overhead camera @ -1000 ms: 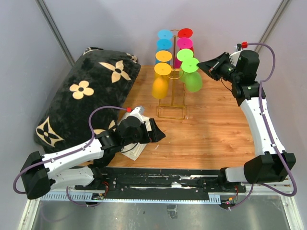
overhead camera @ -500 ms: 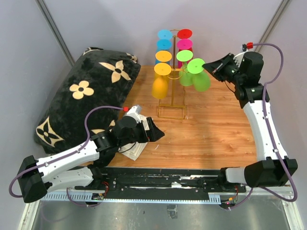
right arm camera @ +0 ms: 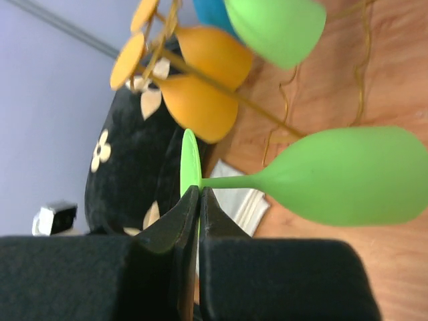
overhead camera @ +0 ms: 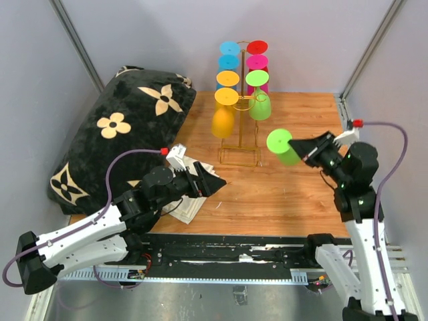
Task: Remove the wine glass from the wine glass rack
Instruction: Pick up the wine glass from the wine rack, then place the wine glass at the center of the board.
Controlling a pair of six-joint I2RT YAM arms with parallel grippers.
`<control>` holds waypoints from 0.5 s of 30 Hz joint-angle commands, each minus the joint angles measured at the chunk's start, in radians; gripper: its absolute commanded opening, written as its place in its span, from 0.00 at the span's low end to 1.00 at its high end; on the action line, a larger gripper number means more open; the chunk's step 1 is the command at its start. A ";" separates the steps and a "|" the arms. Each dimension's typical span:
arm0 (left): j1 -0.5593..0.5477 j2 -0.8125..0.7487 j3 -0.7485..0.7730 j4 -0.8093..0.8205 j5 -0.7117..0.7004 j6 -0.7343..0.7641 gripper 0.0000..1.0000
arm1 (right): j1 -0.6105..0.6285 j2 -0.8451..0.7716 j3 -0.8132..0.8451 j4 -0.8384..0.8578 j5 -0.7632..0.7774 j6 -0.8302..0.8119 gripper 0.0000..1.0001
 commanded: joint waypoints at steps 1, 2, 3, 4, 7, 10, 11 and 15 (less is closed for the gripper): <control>-0.007 -0.028 -0.030 0.123 0.029 0.003 1.00 | -0.008 -0.147 -0.180 0.034 -0.197 0.027 0.01; -0.006 -0.034 -0.037 0.128 0.039 -0.010 1.00 | -0.008 -0.184 -0.210 0.022 -0.219 0.014 0.01; -0.007 -0.046 -0.051 0.132 0.046 -0.026 1.00 | -0.008 -0.213 -0.233 -0.002 -0.232 -0.001 0.01; -0.006 -0.062 -0.071 0.139 0.044 -0.047 1.00 | -0.008 -0.239 -0.246 -0.021 -0.245 -0.022 0.01; -0.007 -0.125 -0.130 0.167 0.039 -0.098 1.00 | -0.008 -0.252 -0.219 -0.118 -0.280 -0.120 0.01; -0.007 -0.175 -0.161 0.182 0.023 -0.103 1.00 | -0.008 -0.196 -0.150 -0.212 -0.270 -0.219 0.01; -0.007 -0.176 -0.165 0.198 0.019 -0.099 1.00 | -0.008 -0.173 -0.128 -0.223 -0.244 -0.238 0.01; -0.008 -0.123 -0.129 0.229 0.027 -0.004 1.00 | -0.008 -0.099 -0.126 -0.124 -0.123 -0.220 0.01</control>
